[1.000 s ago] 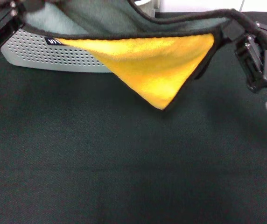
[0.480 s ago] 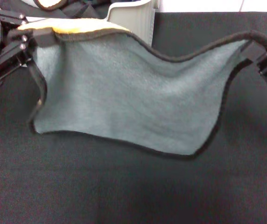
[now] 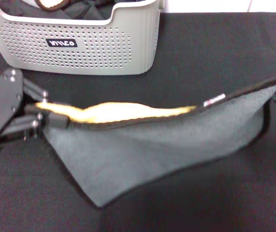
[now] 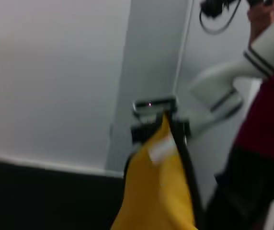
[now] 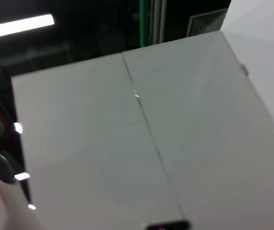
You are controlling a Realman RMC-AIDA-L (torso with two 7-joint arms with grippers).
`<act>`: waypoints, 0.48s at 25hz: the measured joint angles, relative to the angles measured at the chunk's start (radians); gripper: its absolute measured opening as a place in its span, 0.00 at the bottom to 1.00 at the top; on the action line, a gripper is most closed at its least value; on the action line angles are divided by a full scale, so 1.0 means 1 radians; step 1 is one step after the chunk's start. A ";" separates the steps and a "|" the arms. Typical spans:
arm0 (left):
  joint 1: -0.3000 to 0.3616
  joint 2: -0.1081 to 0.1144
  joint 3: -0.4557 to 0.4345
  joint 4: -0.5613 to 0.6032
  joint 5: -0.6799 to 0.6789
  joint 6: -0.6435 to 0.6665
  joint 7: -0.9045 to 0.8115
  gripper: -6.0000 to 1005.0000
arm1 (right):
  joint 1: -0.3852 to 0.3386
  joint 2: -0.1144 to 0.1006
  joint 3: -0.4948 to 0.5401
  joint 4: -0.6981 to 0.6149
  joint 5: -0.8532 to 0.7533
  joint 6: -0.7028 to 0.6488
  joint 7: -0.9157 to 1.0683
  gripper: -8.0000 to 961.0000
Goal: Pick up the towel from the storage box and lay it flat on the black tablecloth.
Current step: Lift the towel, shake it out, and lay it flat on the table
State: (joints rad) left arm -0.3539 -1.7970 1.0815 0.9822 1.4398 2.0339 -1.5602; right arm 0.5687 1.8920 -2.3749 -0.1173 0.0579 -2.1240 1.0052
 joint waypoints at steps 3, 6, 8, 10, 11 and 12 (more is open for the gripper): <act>-0.008 0.024 0.038 -0.004 0.038 0.001 -0.030 0.05 | -0.006 0.000 -0.001 -0.006 -0.012 -0.021 0.068 0.01; -0.025 0.044 0.080 -0.017 0.083 0.004 -0.061 0.05 | -0.008 0.015 -0.003 -0.002 -0.023 -0.013 0.124 0.01; -0.041 0.053 0.109 -0.036 0.111 0.004 -0.079 0.05 | -0.008 0.032 -0.001 0.003 -0.032 0.027 0.155 0.01; -0.066 0.054 0.108 -0.073 0.157 0.003 -0.090 0.05 | -0.006 0.049 0.002 0.008 -0.036 0.103 0.176 0.01; -0.082 0.050 0.095 -0.096 0.186 0.001 -0.092 0.05 | -0.003 0.057 0.005 0.010 -0.035 0.150 0.184 0.01; -0.101 0.042 0.068 -0.127 0.222 0.000 -0.092 0.05 | 0.002 0.063 0.006 0.010 -0.033 0.208 0.192 0.01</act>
State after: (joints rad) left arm -0.4546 -1.7546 1.1494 0.8548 1.6616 2.0335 -1.6524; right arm 0.5711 1.9550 -2.3684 -0.1071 0.0247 -1.9163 1.1970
